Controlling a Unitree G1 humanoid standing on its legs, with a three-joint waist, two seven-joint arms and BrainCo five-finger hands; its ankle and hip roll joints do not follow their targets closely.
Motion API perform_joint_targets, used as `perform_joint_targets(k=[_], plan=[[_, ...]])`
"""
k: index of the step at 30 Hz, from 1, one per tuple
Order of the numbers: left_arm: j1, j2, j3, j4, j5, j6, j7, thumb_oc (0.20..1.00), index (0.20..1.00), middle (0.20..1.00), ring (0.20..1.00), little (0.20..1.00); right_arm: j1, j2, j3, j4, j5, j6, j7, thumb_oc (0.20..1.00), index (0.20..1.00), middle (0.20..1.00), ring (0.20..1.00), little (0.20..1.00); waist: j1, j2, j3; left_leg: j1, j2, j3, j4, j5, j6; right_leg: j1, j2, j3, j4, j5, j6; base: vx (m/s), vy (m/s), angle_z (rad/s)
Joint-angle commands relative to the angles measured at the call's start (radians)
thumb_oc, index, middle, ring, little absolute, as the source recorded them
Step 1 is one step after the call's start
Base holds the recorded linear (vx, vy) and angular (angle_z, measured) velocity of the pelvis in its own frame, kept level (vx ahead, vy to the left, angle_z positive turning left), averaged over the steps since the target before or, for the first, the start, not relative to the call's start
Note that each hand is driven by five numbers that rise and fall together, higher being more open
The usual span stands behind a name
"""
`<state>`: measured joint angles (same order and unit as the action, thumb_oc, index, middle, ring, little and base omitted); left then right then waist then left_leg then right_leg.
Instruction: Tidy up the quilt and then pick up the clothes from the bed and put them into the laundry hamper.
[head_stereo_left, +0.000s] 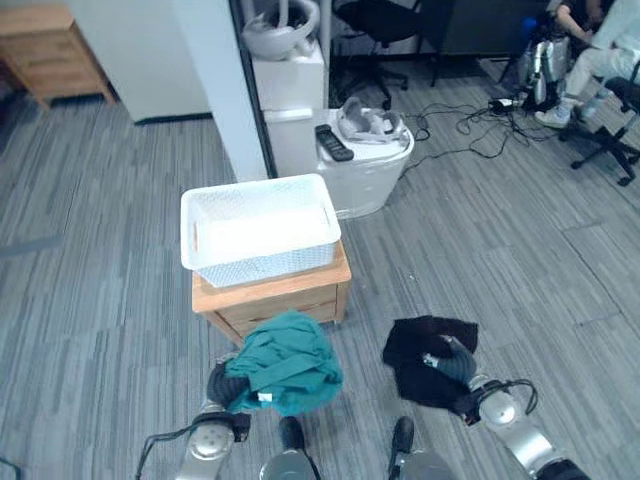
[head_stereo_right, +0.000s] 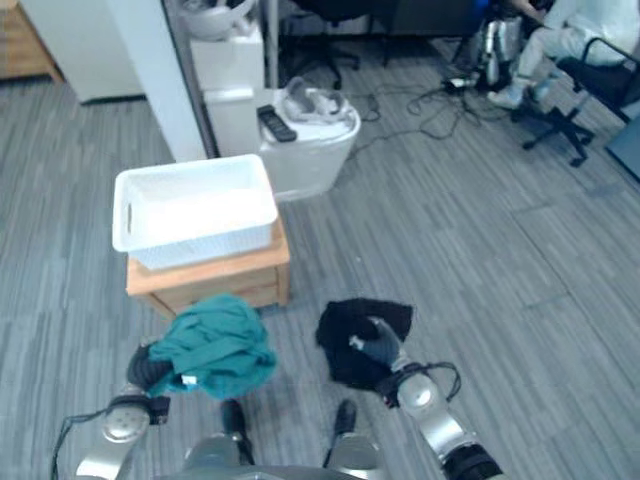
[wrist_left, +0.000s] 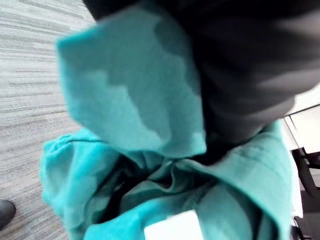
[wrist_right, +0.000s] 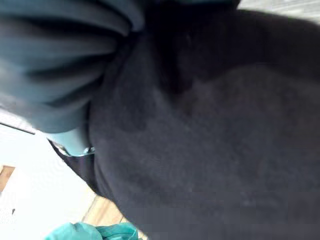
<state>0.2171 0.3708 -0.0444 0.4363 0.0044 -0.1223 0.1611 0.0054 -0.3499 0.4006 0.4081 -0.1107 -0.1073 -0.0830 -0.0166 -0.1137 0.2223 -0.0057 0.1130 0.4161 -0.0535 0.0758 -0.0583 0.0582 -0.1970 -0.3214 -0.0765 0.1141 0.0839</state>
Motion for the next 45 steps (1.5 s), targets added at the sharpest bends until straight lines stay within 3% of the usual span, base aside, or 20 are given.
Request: perform_joint_targets(k=[1, 2, 3, 4, 5, 6, 8, 9, 10, 11, 12, 16, 23, 26, 31, 37, 38, 45], plan=[[-0.03, 0.042, -0.016, -0.031, 0.046, -0.032, 0.009, 0.2, 0.2, 0.2, 0.2, 0.2, -0.083, -0.01, -0.029, -0.069, -0.01, -0.063, -0.005, 0.2, 0.2, 0.2, 0.2, 0.2, 0.006, 0.053, 0.006, 0.015, 0.039, 0.004, -0.026, -0.02, -0.011, 0.107, -0.018, 0.0, 0.175, -0.176, 0.103, 0.19, 0.229, 0.38], [-0.037, 0.052, -0.02, -0.031, 0.05, -0.028, 0.01, 0.2, 0.2, 0.2, 0.2, 0.2, -0.085, 0.003, -0.023, -0.071, -0.01, -0.065, -0.004, 0.2, 0.2, 0.2, 0.2, 0.2, 0.005, 0.045, 0.012, 0.035, 0.025, 0.007, -0.029, -0.04, 0.005, 0.07, -0.041, 0.015, 0.266, -0.165, 0.128, 0.15, 0.205, 0.23], [-0.043, 0.06, -0.025, -0.034, 0.052, -0.022, 0.012, 0.2, 0.2, 0.2, 0.2, 0.2, -0.097, 0.014, -0.015, -0.075, -0.007, -0.066, -0.004, 0.2, 0.2, 0.2, 0.2, 0.2, -0.002, 0.045, 0.023, 0.044, 0.024, 0.011, -0.034, -0.03, 0.025, 0.027, -0.05, 0.029, 0.357, -0.093, 0.143, 0.1, 0.156, 0.19], [-0.044, 0.061, -0.024, -0.034, 0.052, -0.021, 0.012, 0.2, 0.2, 0.2, 0.2, 0.2, -0.098, 0.014, -0.015, -0.074, -0.007, -0.066, -0.005, 0.2, 0.2, 0.2, 0.2, 0.2, 0.0, 0.043, 0.021, 0.042, 0.022, 0.013, -0.034, -0.031, 0.026, 0.021, -0.053, 0.033, 0.363, -0.094, 0.144, 0.15, 0.163, 0.14], [-0.047, 0.069, -0.027, -0.064, 0.048, -0.019, 0.016, 0.2, 0.2, 0.2, 0.2, 0.2, -0.095, 0.027, -0.015, -0.092, -0.002, -0.068, -0.008, 0.2, 0.2, 0.2, 0.2, 0.2, -0.014, 0.052, 0.043, 0.056, 0.032, -0.02, -0.034, -0.052, 0.039, -0.077, -0.029, 0.107, 0.519, -0.07, 0.144, 0.21, 0.124, 0.22], [-0.049, 0.07, -0.032, -0.077, 0.047, -0.022, 0.012, 0.2, 0.2, 0.2, 0.2, 0.2, -0.092, 0.029, -0.016, -0.103, 0.009, -0.072, -0.009, 0.2, 0.2, 0.2, 0.2, 0.2, -0.017, 0.052, 0.045, 0.062, 0.031, -0.029, -0.034, -0.061, 0.038, -0.107, -0.016, 0.13, 0.52, -0.078, 0.137, 0.32, 0.123, 0.36], [-0.05, 0.077, -0.046, -0.091, 0.045, -0.03, 0.001, 0.2, 0.2, 0.2, 0.2, 0.2, -0.09, 0.026, -0.021, -0.128, 0.034, -0.08, -0.012, 0.2, 0.2, 0.2, 0.2, 0.2, -0.026, 0.045, 0.041, 0.055, 0.022, -0.059, -0.034, -0.061, 0.025, -0.093, -0.005, 0.134, 0.36, -0.111, 0.114, 0.24, -0.007, 0.45], [-0.05, 0.077, -0.046, -0.091, 0.045, -0.03, 0.0, 0.2, 0.2, 0.2, 0.2, 0.2, -0.09, 0.026, -0.021, -0.128, 0.034, -0.08, -0.012, 0.2, 0.2, 0.2, 0.2, 0.2, -0.028, 0.048, 0.039, 0.051, 0.025, -0.061, -0.034, -0.058, 0.024, -0.092, -0.002, 0.13, 0.352, -0.106, 0.111, 0.21, -0.048, 0.35], [-0.048, 0.079, -0.055, -0.09, 0.043, -0.035, -0.004, 0.2, 0.2, 0.2, 0.2, 0.2, -0.083, 0.018, -0.023, -0.139, 0.044, -0.083, -0.012, 0.2, 0.2, 0.2, 0.2, 0.2, -0.042, 0.05, 0.034, 0.046, 0.018, -0.089, -0.034, -0.062, 0.015, -0.089, 0.018, 0.162, 0.235, -0.12, 0.097, 0.32, -0.124, 0.46], [-0.074, 0.09, -0.067, -0.09, 0.029, -0.046, 0.008, 0.2, 0.2, 0.2, 0.2, 0.2, -0.079, 0.006, -0.034, -0.159, 0.068, -0.085, -0.022, 0.2, 0.2, 0.2, 0.2, 0.2, -0.055, 0.047, 0.034, 0.051, 0.004, -0.152, -0.034, -0.086, 0.004, -0.097, 0.029, 0.254, 0.045, -0.106, 0.102, 0.35, -0.125, 0.92], [-0.075, 0.1, -0.071, -0.092, 0.028, -0.052, -0.004, 0.2, 0.2, 0.2, 0.2, 0.2, -0.061, -0.006, -0.045, -0.19, 0.059, -0.082, -0.024, 0.2, 0.2, 0.2, 0.2, 0.2, -0.057, 0.04, 0.031, 0.053, -0.007, -0.17, -0.034, -0.091, 0.007, -0.089, 0.026, 0.282, 0.007, -0.104, 0.097, 0.23, -0.101, 1.09], [-0.116, 0.091, -0.078, -0.065, 0.038, -0.041, -0.015, 0.2, 0.2, 0.2, 0.2, 0.2, -0.12, -0.05, -0.057, -0.291, 0.011, -0.092, -0.042, 0.2, 0.2, 0.2, 0.2, 0.2, -0.07, 0.031, -0.005, 0.084, -0.008, -0.158, -0.034, -0.11, 0.0, -0.055, 0.026, 0.269, -0.011, -0.073, 0.098, 0.21, -0.093, 1.28], [-0.09, 0.083, -0.064, -0.062, 0.026, -0.041, -0.038, 0.2, 0.2, 0.2, 0.2, 0.2, -0.252, -0.128, -0.116, -0.453, -0.011, -0.098, -0.063, 0.2, 0.2, 0.2, 0.2, 0.2, -0.082, 0.038, -0.04, 0.133, 0.0, -0.154, -0.034, -0.123, -0.003, 0.0, 0.034, 0.242, -0.011, -0.096, 0.086, 0.2, -0.04, 0.11], [-0.003, 0.084, -0.06, -0.156, 0.01, -0.051, -0.077, 0.2, 0.2, 0.2, 0.2, 0.2, -0.407, -0.185, -0.125, -0.511, -0.017, -0.104, -0.077, 0.2, 0.2, 0.2, 0.2, 0.2, -0.058, 0.035, -0.044, 0.144, 0.006, -0.155, -0.034, -0.13, -0.006, 0.014, 0.038, 0.227, -0.011, -0.106, 0.083, 0.14, -0.049, -0.03], [0.033, 0.114, -0.077, -0.2, -0.06, -0.078, -0.106, 0.2, 0.2, 0.2, 0.2, 0.2, -0.694, -0.218, -0.029, -0.439, -0.045, -0.082, -0.091, 0.2, 0.2, 0.2, 0.2, 0.2, -0.023, 0.03, -0.021, 0.127, 0.01, -0.166, -0.034, -0.127, -0.009, 0.0, 0.044, 0.217, -0.011, -0.109, 0.079, 0.05, -0.045, -0.03], [0.011, 0.155, -0.095, -0.238, -0.118, -0.11, -0.111, 0.2, 0.2, 0.2, 0.2, 0.2, -0.96, -0.249, 0.054, -0.282, -0.108, -0.061, -0.141, 0.2, 0.2, 0.2, 0.2, 0.2, 0.006, 0.052, 0.036, 0.066, 0.003, -0.19, -0.034, -0.112, -0.009, -0.061, 0.048, 0.219, -0.002, -0.11, 0.069, -0.04, -0.03, 0.09], [0.002, 0.173, -0.101, -0.251, -0.139, -0.125, -0.109, 0.2, 0.2, 0.2, 0.2, 0.2, -1.041, -0.254, 0.08, -0.22, -0.127, -0.051, -0.158, 0.2, 0.2, 0.2, 0.2, 0.2, 0.023, 0.07, 0.067, 0.031, -0.004, -0.204, -0.032, -0.102, -0.009, -0.098, 0.044, 0.223, 0.01, -0.112, 0.065, -0.08, 0.003, 0.18], [-0.008, 0.209, -0.102, -0.26, -0.18, -0.154, -0.11, 0.2, 0.2, 0.2, 0.2, 0.2, -1.207, -0.277, 0.149, -0.046, -0.117, -0.036, -0.194, 0.2, 0.2, 0.2, 0.2, 0.2, 0.069, 0.127, 0.131, -0.1, -0.014, -0.223, 0.009, -0.088, -0.009, -0.228, 0.037, 0.216, 0.062, -0.111, 0.06, -0.06, -0.01, 0.09]])
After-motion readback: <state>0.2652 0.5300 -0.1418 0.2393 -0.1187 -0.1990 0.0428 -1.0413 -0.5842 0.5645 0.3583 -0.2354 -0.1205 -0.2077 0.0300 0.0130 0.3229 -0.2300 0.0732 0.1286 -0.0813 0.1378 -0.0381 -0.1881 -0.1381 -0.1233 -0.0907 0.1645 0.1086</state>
